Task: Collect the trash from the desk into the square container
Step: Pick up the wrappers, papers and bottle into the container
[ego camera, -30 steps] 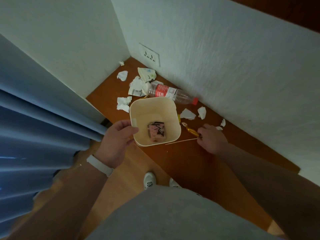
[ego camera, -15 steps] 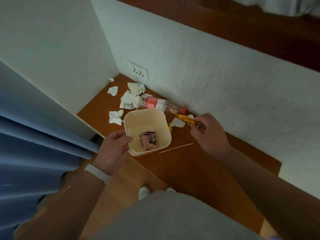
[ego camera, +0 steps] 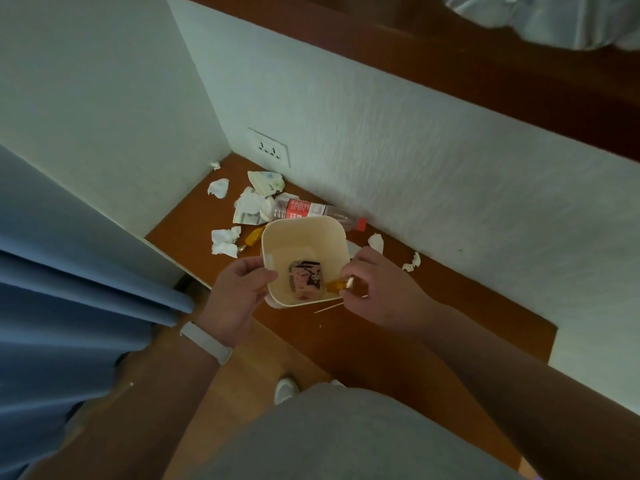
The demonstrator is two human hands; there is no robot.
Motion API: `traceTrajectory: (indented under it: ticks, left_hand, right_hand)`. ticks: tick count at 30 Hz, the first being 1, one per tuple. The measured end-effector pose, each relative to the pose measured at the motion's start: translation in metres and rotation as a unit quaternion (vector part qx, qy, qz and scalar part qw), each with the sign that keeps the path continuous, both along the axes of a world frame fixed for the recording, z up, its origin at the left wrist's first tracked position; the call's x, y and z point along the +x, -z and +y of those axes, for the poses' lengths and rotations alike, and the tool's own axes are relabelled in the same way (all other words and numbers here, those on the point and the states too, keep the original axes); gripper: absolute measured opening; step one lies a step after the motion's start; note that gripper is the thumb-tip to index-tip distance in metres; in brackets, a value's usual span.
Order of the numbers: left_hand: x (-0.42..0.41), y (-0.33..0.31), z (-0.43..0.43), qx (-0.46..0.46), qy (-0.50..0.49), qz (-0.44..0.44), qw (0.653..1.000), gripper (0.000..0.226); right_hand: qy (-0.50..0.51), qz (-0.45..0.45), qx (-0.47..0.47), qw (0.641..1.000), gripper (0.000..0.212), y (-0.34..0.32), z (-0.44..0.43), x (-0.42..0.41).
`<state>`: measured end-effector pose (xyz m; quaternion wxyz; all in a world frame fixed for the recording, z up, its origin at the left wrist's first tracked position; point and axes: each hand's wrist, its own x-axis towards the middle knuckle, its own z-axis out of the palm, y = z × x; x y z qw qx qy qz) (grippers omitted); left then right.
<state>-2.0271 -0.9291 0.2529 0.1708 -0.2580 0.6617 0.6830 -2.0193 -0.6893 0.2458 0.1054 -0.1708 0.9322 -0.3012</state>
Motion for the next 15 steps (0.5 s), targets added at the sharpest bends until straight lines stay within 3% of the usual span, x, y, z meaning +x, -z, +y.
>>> traceTrajectory:
  ticks: [8,15]
  left_hand:
    - [0.004,0.004,-0.017,-0.023,-0.048,-0.006,0.999,0.024]
    - [0.020,0.007,-0.026,-0.031,-0.075,-0.002,0.997,0.025]
  right_hand:
    - [0.019,-0.040,-0.029,0.999,0.029,0.026,0.011,-0.015]
    - [-0.044,-0.125,0.177,0.975,0.041,0.116,0.030,-0.027]
